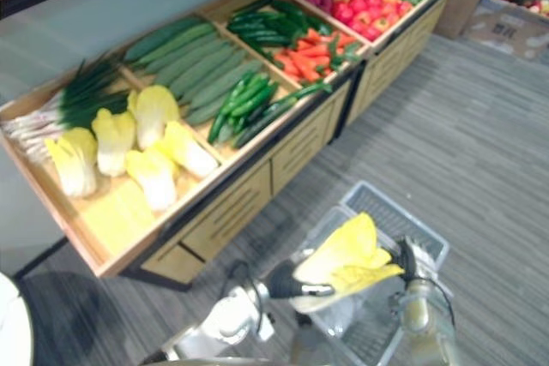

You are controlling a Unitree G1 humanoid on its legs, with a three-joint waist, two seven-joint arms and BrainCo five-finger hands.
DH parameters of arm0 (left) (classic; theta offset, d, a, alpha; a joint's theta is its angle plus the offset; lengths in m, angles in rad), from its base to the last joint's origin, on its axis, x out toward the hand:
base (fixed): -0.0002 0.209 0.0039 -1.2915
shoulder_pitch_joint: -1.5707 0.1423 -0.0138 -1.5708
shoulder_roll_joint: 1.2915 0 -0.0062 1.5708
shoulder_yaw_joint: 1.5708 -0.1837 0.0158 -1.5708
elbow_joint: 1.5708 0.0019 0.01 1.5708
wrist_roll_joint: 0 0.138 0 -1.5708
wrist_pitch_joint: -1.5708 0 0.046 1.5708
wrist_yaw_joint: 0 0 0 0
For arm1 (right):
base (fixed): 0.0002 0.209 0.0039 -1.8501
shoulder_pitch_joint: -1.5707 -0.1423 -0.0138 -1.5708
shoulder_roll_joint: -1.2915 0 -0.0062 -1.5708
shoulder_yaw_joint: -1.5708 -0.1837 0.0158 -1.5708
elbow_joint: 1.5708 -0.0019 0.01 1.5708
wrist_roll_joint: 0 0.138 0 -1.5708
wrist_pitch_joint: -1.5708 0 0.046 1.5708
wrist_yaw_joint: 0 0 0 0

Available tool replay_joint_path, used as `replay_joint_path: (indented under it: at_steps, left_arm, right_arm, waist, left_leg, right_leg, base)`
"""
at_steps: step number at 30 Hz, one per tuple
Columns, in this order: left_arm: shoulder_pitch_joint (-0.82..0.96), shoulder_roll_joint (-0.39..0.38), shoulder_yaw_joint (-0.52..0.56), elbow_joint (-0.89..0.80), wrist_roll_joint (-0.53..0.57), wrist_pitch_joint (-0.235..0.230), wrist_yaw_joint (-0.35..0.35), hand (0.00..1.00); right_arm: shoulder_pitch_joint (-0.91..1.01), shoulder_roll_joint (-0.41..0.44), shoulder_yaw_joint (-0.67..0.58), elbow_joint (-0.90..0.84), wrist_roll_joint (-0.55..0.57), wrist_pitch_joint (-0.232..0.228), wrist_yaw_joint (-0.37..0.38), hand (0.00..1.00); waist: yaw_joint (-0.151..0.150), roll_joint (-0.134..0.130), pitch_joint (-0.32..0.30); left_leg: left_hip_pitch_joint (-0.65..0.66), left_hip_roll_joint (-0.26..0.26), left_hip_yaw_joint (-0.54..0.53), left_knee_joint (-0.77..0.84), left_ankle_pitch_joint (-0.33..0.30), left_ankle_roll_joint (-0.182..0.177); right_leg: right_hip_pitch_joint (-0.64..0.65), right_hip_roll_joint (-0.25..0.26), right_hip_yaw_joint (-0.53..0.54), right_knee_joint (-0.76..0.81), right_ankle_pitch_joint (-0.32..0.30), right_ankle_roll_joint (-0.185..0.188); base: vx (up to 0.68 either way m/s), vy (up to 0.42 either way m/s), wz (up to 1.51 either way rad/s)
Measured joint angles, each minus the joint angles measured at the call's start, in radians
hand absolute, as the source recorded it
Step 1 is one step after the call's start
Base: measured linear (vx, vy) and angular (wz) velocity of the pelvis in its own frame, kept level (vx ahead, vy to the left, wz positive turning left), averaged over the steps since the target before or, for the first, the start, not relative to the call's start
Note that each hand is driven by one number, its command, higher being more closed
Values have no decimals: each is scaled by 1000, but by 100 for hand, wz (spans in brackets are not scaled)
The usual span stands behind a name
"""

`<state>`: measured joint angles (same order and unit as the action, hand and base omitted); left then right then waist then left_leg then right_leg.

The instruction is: Pick vegetable in the basket

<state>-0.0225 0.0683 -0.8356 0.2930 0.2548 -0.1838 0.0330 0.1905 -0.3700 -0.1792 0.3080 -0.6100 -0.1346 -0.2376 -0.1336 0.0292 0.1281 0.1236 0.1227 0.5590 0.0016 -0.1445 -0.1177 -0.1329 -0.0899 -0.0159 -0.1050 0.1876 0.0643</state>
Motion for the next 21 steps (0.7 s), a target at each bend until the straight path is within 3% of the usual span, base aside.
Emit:
replay_joint_path:
  at_steps: [5, 9, 17, 18, 21]
  left_arm:
    - [-4, -36, 1, 141, 106, 5, 19, 100]
    - [-29, -48, 31, 225, 165, 36, 54, 100]
    - [-132, -64, 71, 332, 241, 80, 160, 100]
    - [-139, -75, 70, 343, 241, 83, 163, 0]
    - [-182, -85, 22, 372, 270, 91, 181, 0]
  right_arm:
    - [-1, 40, -4, -26, 0, 2, -2, 100]
    - [0, 67, 3, -34, 0, 2, -2, 100]
    - [9, 79, 48, -79, 4, 2, -5, 100]
    - [9, 79, 50, -79, 8, 2, -6, 100]
    - [8, 79, 66, -77, 25, 2, -8, 100]
  waist:
    - [-2, -11, 0]
    - [-6, -21, -2]
    - [-27, -40, 0]
    - [-28, -41, 1]
    - [-32, -48, 1]
  left_leg:
    - [0, 0, 0, 0, 0, 0]
    - [6, -1, 0, 2, 0, 0]
    - [17, -6, 2, 1, -3, 2]
    - [17, -7, 2, 1, -3, 2]
    - [8, -9, 9, 1, -4, 3]
  right_leg:
    - [0, 0, 0, 0, -3, 4]
    - [5, -1, 0, 0, -1, 2]
    - [13, -6, 1, -1, -2, 6]
    - [13, -6, 2, -1, -2, 6]
    - [-2, -5, 13, 0, 0, 8]
  base:
    - [0, 0, 0]
    - [0, 0, 0]
    - [0, 0, 0]
    - [0, 0, -5]
    - [-3, -2, -8]
